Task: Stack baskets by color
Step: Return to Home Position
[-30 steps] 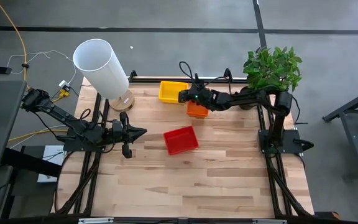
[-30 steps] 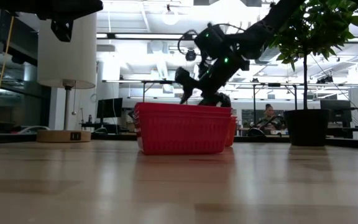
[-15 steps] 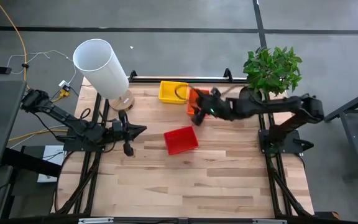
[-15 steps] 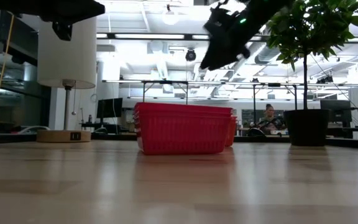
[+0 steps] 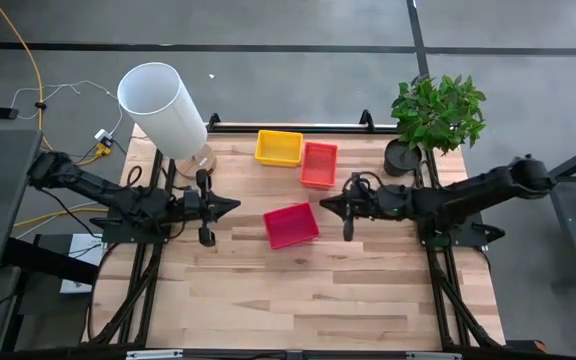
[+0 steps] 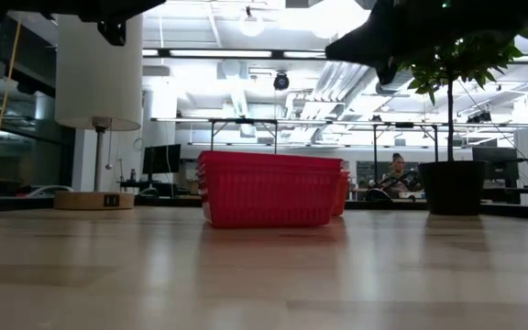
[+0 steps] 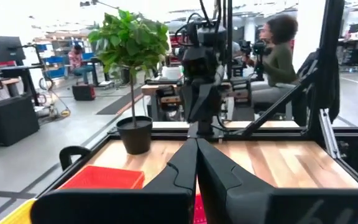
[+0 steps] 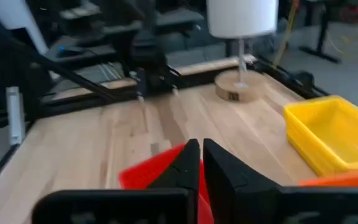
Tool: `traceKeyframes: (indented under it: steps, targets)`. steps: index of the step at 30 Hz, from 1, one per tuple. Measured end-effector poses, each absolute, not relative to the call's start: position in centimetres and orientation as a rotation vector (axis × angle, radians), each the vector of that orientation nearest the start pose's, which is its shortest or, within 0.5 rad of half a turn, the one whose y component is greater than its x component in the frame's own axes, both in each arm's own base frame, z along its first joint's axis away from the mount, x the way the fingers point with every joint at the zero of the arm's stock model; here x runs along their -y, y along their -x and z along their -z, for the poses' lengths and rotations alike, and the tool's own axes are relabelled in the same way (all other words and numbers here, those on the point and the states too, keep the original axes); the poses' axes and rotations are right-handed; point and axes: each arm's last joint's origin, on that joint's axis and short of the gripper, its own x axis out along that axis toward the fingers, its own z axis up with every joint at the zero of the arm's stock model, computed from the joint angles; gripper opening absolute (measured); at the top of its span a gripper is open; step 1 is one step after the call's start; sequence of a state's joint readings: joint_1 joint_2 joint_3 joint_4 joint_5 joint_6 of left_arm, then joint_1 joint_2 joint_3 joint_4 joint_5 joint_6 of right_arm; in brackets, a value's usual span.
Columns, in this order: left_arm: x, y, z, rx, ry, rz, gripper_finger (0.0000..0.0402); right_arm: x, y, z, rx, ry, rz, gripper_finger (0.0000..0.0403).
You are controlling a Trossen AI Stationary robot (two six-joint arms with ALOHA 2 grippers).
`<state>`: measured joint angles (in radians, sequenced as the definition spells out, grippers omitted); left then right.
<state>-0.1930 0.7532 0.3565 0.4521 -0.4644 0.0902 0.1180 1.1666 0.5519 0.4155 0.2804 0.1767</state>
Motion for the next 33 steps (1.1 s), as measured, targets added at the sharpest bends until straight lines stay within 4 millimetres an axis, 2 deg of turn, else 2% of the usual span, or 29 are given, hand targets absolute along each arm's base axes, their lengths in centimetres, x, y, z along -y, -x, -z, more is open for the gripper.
traceKeyframes:
  steps: [8, 13, 16, 21, 26, 33]
  targets:
    - [1.4, -17.0, -24.9, 0.034, -0.068, -0.295, 0.0000, -2.6, -23.9, -23.7, -0.184, 0.036, 0.134, 0.0005]
    - [1.2, -16.5, -25.2, 0.038, -0.093, -0.299, 0.0000, -2.6, -23.9, -23.6, -0.189, -0.009, 0.142, 0.0001]
    - [1.0, -15.4, -25.5, 0.033, -0.099, -0.313, 0.0000, -2.7, -23.9, -23.5, -0.202, -0.004, 0.129, 0.0001]
    - [0.5, -12.2, -25.4, -0.010, -0.085, -0.335, 0.0000, -2.7, -23.8, -23.2, -0.225, -0.002, 0.125, 0.0000]
    - [0.2, -10.4, -23.0, 0.015, -0.094, -0.234, 0.0000, -2.7, -23.8, -23.2, -0.231, 0.008, 0.118, 0.0000]
    - [-0.7, -9.8, -20.0, 0.061, -0.090, -0.228, 0.0000, -2.8, -23.8, -23.2, -0.235, -0.004, 0.102, 0.0000]
